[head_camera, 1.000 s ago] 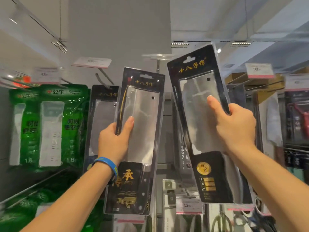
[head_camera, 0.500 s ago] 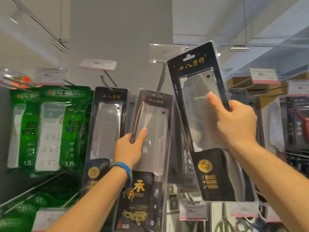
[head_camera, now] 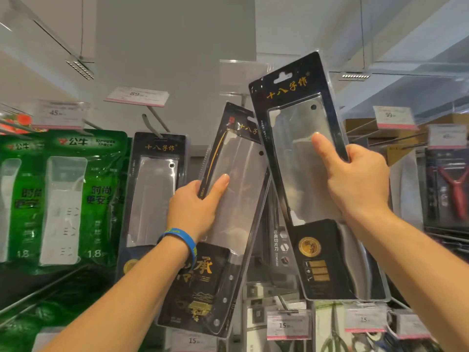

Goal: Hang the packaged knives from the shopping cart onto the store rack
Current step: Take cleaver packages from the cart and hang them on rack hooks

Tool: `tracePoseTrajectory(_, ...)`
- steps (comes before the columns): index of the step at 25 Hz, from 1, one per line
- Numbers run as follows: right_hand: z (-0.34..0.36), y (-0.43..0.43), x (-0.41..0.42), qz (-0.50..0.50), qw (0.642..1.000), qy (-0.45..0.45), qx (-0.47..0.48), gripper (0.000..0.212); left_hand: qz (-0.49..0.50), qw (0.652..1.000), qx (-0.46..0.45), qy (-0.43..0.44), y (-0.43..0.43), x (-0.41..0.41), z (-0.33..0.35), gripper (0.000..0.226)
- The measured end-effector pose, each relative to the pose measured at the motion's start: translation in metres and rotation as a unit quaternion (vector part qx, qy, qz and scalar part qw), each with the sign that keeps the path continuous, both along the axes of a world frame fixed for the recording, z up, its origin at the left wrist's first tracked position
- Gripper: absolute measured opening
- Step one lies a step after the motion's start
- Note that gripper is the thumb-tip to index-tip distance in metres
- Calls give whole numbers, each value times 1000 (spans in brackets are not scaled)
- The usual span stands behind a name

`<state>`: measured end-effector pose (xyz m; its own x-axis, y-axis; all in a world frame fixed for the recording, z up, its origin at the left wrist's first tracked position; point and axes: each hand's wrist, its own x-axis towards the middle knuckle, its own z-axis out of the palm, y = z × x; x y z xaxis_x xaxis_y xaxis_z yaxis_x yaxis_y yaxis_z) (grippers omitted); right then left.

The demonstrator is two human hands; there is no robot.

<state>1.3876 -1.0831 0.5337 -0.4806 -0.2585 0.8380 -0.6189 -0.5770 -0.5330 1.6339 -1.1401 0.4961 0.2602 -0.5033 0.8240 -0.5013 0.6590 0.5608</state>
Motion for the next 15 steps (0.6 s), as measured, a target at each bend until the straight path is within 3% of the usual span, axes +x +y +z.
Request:
tracePoseTrajectory(7, -2, 3, 6, 9, 1000, 1, 3, 81, -44, 998, 29, 27, -1, 9, -1, 98)
tracePoseTrajectory(15, 2, 10, 10, 20, 1000, 9, 18, 76, -43, 998, 12, 33, -1, 20, 2, 80)
